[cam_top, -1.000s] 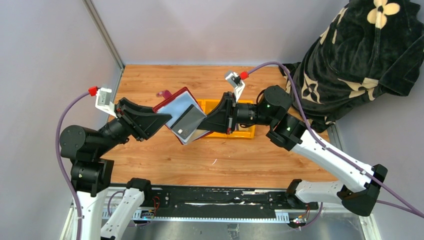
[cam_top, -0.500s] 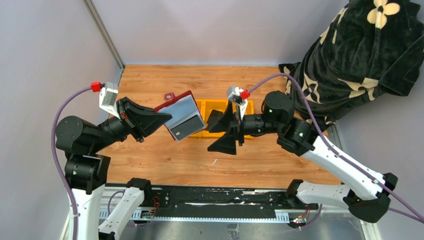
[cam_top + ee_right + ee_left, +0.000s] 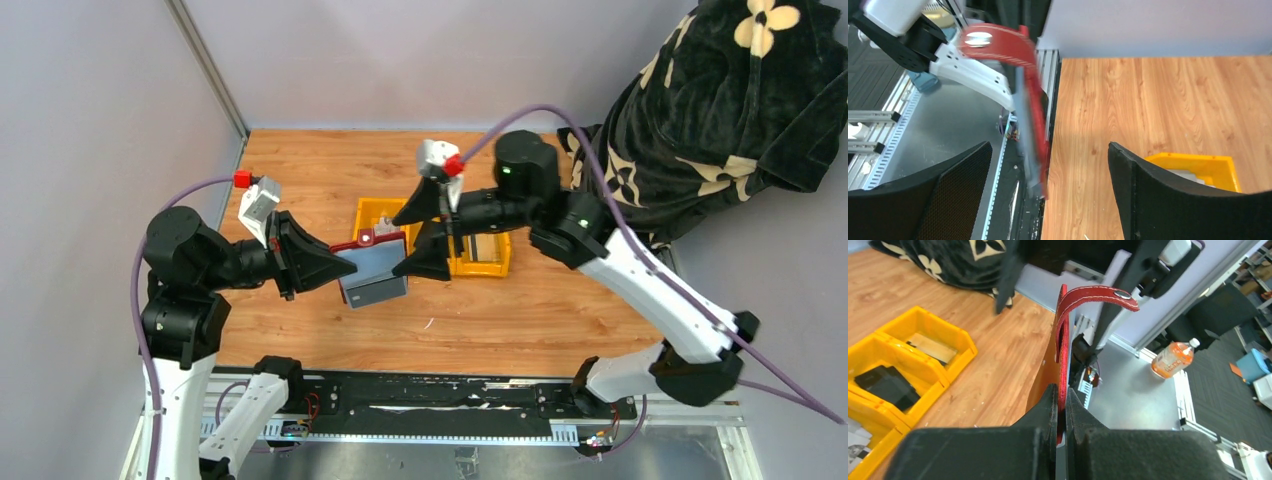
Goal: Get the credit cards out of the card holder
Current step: Remove the credit card from the card holder.
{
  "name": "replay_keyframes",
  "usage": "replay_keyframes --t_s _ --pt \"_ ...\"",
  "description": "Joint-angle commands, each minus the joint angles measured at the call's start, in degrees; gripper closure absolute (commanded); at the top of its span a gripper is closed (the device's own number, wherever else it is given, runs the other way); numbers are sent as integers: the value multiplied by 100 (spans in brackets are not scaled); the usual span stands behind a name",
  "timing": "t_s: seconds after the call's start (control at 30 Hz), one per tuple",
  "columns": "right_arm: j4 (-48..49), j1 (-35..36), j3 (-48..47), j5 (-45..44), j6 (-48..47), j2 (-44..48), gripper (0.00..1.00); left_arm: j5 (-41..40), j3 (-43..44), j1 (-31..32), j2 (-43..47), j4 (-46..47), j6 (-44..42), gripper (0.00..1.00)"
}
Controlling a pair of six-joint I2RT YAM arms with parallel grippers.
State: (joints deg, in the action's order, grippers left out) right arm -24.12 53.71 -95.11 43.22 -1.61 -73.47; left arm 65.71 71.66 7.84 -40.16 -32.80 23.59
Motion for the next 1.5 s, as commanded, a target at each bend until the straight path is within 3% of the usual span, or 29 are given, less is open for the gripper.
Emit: replay_keyframes --t_s 0.0,0.13,0.17,0.2,0.27,0.3,0.33,0.4,0.43,0.53,0.67,0.87,1.03,1.17,1.3,1.33,1.4,1.47 --pt "-549 262 -449 229 -363 -557 11 547 -116 -37 18 -176 -131 100" --pt "-777 496 -842 268 -463 -977 12 662 -222 -37 35 -202 -213 100" --pt "-842 547 -931 323 -463 -1083 19 677 -237 -37 46 -208 -234 100" --pt "-924 574 -1051 452 -474 -1196 29 672 -266 -37 56 -209 -268 100" --pt "-1090 636 -1268 561 -443 -1434 72 570 -295 -37 99 -205 -372 100" --pt "-1156 640 -1358 515 -377 -1518 95 488 -296 -37 111 -205 -399 94" --pt "-1179 640 -1411 430 -308 -1559 100 412 -290 -37 113 -205 -421 75" --pt "-1064 628 -1402 307 -168 -1555 100 194 -254 -37 125 -227 -426 14" --pt "-853 606 -1324 270 -27 -1478 100 95 -250 -37 135 -239 -425 2" --pt "703 407 -482 350 980 -940 100 -253 -357 -37 283 -135 -292 0" --pt "4240 116 1474 386 2839 5 100 -221 -972 -37 671 776 582 0" --pt "6457 52 2489 -114 4372 290 100 -144 -1609 -37 1044 2274 2223 2" --pt "7263 80 3023 -791 4590 335 100 -238 -1876 -37 1127 3107 3049 9" --pt "7504 127 3220 -1119 4565 316 100 -518 -1856 -37 1097 3207 3200 34" --pt "7501 167 3393 -1354 4538 344 97 -870 -1760 -37 1061 2730 2778 82" --pt "7328 161 3390 -1312 4453 385 87 -958 -1641 -37 1032 2359 2317 89" --pt "6488 106 3197 -1025 4081 455 76 -995 -1397 -37 903 1503 1577 98" --pt "5565 36 2834 -656 3512 476 60 -984 -1103 -37 774 771 786 100"
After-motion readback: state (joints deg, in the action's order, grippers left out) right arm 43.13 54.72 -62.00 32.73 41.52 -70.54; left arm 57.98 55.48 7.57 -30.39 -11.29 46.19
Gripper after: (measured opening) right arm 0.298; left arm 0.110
